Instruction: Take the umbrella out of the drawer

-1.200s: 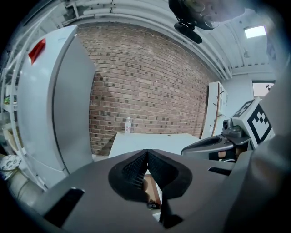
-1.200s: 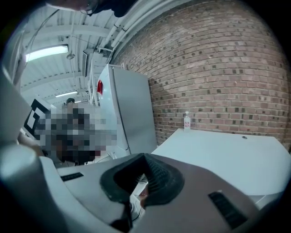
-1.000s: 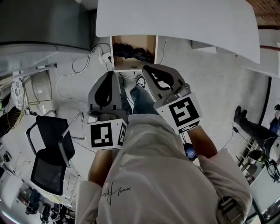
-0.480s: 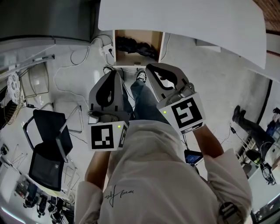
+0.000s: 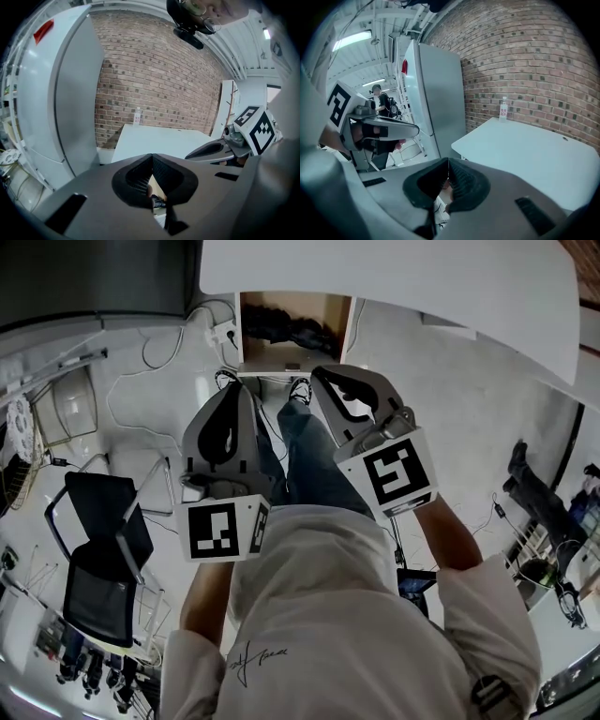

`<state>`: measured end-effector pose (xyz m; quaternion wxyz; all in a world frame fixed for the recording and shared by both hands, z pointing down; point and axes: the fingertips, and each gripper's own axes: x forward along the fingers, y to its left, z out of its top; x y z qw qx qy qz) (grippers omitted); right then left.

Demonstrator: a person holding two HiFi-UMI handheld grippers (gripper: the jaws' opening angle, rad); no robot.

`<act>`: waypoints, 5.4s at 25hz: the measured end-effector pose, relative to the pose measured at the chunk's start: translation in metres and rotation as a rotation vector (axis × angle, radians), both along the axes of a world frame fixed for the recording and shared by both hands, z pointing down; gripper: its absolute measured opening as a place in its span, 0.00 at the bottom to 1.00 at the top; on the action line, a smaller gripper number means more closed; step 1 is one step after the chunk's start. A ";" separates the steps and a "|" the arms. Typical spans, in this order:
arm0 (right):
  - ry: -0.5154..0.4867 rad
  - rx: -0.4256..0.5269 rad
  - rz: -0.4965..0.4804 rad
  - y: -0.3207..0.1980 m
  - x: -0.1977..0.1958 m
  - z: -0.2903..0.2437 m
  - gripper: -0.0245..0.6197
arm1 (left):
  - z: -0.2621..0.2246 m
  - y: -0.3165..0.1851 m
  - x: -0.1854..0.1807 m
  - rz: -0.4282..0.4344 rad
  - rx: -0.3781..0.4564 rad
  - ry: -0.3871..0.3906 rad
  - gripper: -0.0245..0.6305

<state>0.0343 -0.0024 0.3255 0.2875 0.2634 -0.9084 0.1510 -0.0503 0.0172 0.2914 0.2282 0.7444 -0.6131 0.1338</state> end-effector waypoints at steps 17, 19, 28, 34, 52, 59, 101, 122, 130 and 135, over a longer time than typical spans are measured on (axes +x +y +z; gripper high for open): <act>0.066 -0.023 -0.041 -0.012 -0.012 0.080 0.06 | 0.048 -0.014 -0.007 -0.020 -0.039 0.021 0.06; 0.068 -0.030 -0.048 -0.011 -0.013 0.089 0.06 | 0.056 -0.015 -0.008 -0.021 -0.045 0.028 0.06; 0.109 -0.054 -0.064 -0.013 -0.021 0.128 0.06 | 0.089 -0.013 -0.008 -0.011 -0.099 0.048 0.06; 0.137 -0.061 -0.081 -0.019 -0.026 0.151 0.06 | 0.112 -0.011 -0.008 -0.017 -0.137 0.048 0.06; 0.255 -0.093 -0.156 -0.028 -0.029 0.236 0.10 | 0.152 -0.013 -0.012 -0.015 -0.197 0.082 0.06; 0.313 -0.093 -0.174 -0.028 -0.029 0.263 0.14 | 0.166 -0.010 -0.014 -0.017 -0.219 0.085 0.06; 0.648 -0.129 -0.397 -0.039 -0.034 0.424 0.48 | 0.196 -0.011 -0.028 -0.028 -0.257 0.163 0.06; 0.729 -0.073 -0.471 -0.047 -0.036 0.458 0.48 | 0.196 -0.009 -0.049 -0.051 -0.258 0.175 0.06; 0.759 -0.060 -0.470 -0.048 -0.036 0.469 0.47 | 0.198 -0.012 -0.052 -0.061 -0.250 0.183 0.06; 0.740 -0.094 -0.472 -0.047 -0.036 0.467 0.44 | 0.198 -0.011 -0.051 -0.060 -0.248 0.181 0.06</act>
